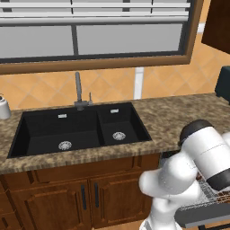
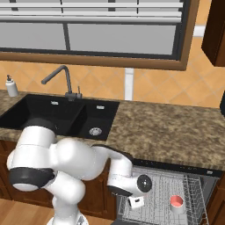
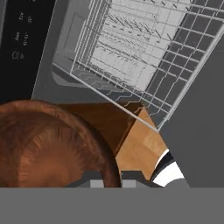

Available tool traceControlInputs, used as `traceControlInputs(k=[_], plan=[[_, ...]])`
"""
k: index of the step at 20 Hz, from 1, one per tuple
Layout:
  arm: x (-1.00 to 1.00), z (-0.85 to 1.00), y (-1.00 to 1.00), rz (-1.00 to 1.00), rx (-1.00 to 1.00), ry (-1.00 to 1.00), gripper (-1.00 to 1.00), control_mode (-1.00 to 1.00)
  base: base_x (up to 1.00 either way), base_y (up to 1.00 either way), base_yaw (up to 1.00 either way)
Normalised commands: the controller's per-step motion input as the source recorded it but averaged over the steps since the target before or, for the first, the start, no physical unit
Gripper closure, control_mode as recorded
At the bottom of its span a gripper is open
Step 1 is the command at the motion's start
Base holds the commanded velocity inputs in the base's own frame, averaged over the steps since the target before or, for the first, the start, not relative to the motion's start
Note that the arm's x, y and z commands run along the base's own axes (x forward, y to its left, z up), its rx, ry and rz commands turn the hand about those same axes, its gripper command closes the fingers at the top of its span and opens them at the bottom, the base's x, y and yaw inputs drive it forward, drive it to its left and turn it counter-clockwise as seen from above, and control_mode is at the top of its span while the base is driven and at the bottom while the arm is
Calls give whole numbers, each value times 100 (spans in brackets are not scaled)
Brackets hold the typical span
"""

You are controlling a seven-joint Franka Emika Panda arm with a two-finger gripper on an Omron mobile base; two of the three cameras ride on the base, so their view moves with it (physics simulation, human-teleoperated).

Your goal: Pick up the cup and bowl from the counter, place them in the dishwasher, and close the dishwasher door.

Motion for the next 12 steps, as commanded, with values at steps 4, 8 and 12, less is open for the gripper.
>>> traceControlInputs(k=[4,8,12], plan=[[25,-46,0,0,-23,0,100,-100,0,0,0],[19,-40,-13,0,-21,0,100,-100,0,0,0],[13,-41,-44,0,-16,1,100,-100,0,0,0]])
